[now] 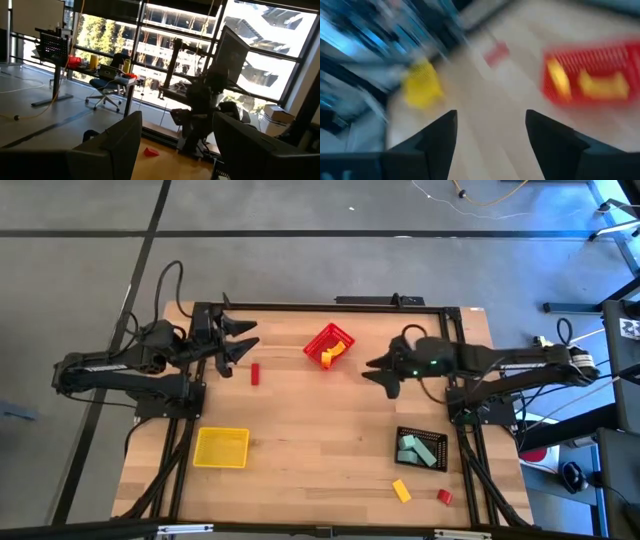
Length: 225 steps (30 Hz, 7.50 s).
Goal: Sort & place blocks by color
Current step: Put the yellow block into the red bin
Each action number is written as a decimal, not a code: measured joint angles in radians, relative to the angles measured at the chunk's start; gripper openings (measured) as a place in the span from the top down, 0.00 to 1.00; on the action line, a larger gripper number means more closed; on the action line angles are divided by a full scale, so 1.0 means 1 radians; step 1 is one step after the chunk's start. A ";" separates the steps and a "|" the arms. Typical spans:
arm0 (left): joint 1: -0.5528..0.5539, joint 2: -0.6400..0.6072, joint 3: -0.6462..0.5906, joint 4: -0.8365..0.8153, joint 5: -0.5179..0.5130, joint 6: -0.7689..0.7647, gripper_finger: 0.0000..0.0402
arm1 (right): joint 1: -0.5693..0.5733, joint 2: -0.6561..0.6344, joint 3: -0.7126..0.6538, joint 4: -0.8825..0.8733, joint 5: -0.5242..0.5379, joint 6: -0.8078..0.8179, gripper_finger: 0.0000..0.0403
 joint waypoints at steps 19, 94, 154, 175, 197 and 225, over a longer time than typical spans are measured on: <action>0.000 0.000 0.000 0.000 0.009 -0.002 0.42 | 0.004 -0.028 -0.043 0.204 -0.001 -0.184 0.42; 0.000 0.000 0.000 0.003 -0.046 -0.005 0.41 | 0.802 0.902 0.431 -0.601 -0.290 0.999 0.69; -0.239 0.734 0.000 0.398 0.377 0.137 0.41 | -0.022 0.740 0.435 0.148 -0.836 -0.037 0.69; -0.240 0.749 0.002 0.396 0.416 0.145 0.79 | -0.021 0.753 0.434 0.198 -0.877 0.004 0.69; -0.241 0.647 0.000 0.303 0.401 0.145 0.56 | -0.027 0.751 0.435 0.276 -0.913 0.053 0.69; -0.253 0.655 0.050 0.206 0.383 0.377 0.80 | -0.029 0.751 0.436 0.334 -0.908 0.108 0.69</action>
